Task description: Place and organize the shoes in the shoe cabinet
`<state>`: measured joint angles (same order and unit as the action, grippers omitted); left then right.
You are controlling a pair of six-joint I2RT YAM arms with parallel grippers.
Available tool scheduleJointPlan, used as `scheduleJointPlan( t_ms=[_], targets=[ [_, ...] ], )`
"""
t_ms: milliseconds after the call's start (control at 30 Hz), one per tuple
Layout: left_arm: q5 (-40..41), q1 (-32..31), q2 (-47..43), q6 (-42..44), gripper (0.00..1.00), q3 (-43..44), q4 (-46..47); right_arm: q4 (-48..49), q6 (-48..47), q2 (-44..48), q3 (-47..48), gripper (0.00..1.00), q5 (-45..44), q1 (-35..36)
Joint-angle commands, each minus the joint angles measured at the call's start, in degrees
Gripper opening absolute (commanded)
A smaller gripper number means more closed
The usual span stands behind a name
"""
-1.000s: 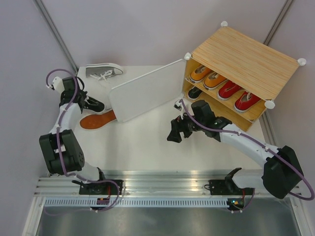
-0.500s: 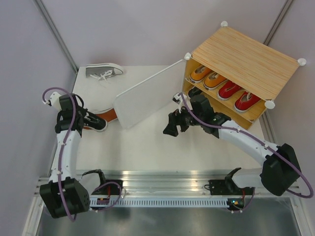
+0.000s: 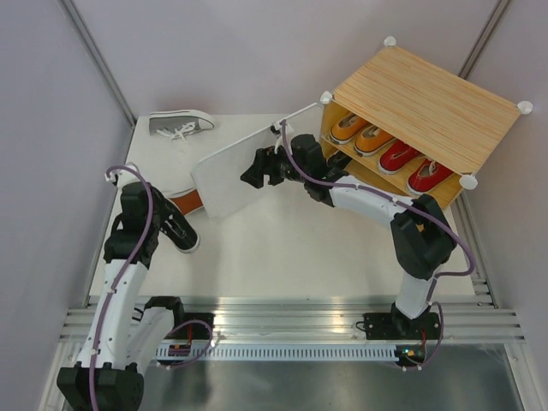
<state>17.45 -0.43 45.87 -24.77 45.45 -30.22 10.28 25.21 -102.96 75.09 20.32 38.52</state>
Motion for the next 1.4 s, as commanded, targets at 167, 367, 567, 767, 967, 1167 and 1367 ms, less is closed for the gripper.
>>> scheduleJointPlan(
  t_ms=[167, 367, 567, 767, 967, 1167, 1367],
  targets=[
    [-6.7, -5.3, -5.1, 6.5, 0.02, -0.1, 1.2, 7.5, 3.5, -8.5, 10.4, 0.85, -6.7, 1.6],
    [-20.9, -7.7, -4.9, 8.6, 0.02, -0.9, 1.7, 5.3, 1.2, -5.5, 9.7, 0.85, -7.0, 1.7],
    [-36.1, -9.8, -3.1, 9.5, 0.02, -1.9, 4.3, 2.2, -1.4, -2.3, 8.3, 0.85, -6.8, 1.7],
    [-41.4, -14.6, 4.6, 8.7, 0.02, -1.6, 8.2, -2.7, -5.3, 4.6, 4.3, 0.85, -9.2, 1.6],
    [-39.2, -23.4, 15.0, 7.1, 0.02, 0.2, 17.3, -10.1, -9.9, 13.6, -1.5, 0.85, -17.5, 1.6],
    [-37.8, -30.9, 30.8, 8.7, 0.03, 8.6, 22.8, -14.0, -13.5, 27.0, -12.5, 0.86, -33.0, 1.6],
    [-37.1, -36.1, 45.4, 9.7, 0.03, 19.0, 27.1, -16.3, -13.8, 38.9, -22.2, 0.86, -41.6, 1.6]
  ],
)
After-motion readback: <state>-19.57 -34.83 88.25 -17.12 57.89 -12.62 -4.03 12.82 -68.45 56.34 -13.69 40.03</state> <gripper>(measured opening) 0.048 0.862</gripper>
